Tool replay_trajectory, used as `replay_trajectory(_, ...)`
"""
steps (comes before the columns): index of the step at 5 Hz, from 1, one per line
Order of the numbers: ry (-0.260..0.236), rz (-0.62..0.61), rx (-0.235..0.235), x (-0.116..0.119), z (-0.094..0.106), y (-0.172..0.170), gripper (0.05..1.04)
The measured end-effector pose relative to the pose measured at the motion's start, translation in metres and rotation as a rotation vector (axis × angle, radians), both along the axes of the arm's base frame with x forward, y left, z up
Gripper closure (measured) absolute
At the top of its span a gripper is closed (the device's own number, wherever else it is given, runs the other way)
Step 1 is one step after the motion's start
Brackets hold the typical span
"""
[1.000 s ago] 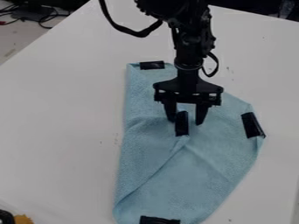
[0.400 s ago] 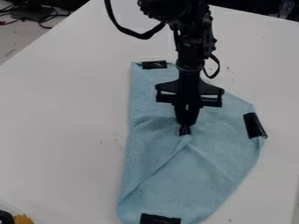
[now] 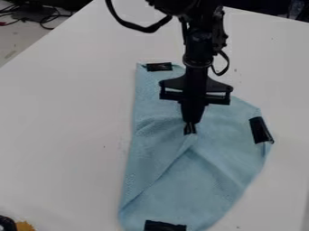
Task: Unfold the cloth from the middle to the left
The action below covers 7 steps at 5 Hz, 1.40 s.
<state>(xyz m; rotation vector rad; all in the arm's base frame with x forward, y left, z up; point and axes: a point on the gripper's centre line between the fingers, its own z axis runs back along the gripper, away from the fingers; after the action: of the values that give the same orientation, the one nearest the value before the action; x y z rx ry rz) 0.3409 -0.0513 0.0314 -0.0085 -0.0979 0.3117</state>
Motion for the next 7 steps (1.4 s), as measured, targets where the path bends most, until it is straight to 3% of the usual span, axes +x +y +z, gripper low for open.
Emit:
replay_trajectory(1, -0.063, 0.034, 0.007, -0.007, 0.029, 0.004, 1.015)
replay_trajectory(2, -0.097, 0.089, -0.011, -0.017, 0.044, 0.020, 1.015)
replay_trajectory(3, -0.113, 0.155, -0.046, -0.026, 0.046, 0.051, 1.015)
replay_trajectory(5, -0.144, 0.264, -0.071, -0.049, 0.055, 0.109, 1.015)
replay_trajectory(7, -0.131, 0.338, -0.124, -0.079, 0.042, 0.152, 1.015)
